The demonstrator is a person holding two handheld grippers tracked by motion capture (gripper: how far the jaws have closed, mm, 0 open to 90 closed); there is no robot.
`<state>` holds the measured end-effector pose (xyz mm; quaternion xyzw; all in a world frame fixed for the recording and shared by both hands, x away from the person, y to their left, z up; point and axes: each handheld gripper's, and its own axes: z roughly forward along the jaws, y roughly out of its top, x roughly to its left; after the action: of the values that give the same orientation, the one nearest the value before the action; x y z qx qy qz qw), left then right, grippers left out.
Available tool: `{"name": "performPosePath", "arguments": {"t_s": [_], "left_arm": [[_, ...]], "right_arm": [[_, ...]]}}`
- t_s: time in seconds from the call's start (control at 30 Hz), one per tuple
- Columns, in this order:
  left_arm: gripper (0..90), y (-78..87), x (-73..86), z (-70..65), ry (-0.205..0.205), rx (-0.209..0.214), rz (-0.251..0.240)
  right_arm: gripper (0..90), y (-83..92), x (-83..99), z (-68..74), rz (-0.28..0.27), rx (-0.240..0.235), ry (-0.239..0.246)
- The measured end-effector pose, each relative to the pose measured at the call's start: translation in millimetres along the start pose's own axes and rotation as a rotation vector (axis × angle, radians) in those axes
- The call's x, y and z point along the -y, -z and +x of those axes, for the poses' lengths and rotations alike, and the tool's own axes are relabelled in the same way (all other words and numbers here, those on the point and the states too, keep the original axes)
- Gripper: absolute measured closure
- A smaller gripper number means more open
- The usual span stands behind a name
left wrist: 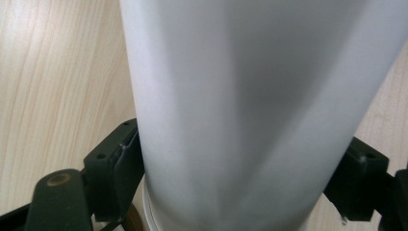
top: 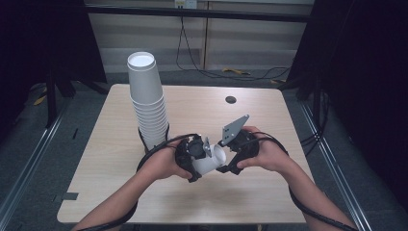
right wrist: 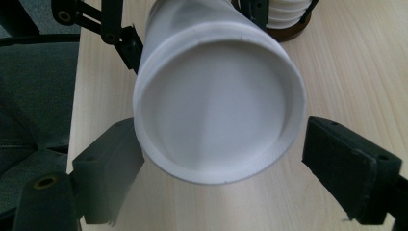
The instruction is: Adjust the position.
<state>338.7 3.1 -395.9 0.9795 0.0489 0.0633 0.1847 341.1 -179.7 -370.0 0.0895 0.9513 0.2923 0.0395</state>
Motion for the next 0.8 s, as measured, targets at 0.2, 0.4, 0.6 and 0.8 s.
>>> {"name": "performPosePath", "arguments": {"t_s": [0.2,0.4,0.6,0.8], "left_arm": [[19.1,-0.3,-1.9,-1.4,-0.026,0.007,0.012],[19.0,-2.9,-3.3,-3.2,-0.037,0.010,0.010],[19.0,-5.4,-3.7,-3.7,-0.054,0.015,0.002],[19.0,-7.6,-5.9,-5.3,-0.060,0.027,0.016]], "right_arm": [[14.0,-2.4,-6.2,2.1,-0.003,-0.011,0.015],[14.4,-3.7,-11.5,4.1,-0.007,-0.036,0.037],[15.6,-6.3,-12.9,4.4,-0.004,-0.039,0.027],[17.5,-8.3,-14.4,4.9,0.000,-0.047,0.035]]}}
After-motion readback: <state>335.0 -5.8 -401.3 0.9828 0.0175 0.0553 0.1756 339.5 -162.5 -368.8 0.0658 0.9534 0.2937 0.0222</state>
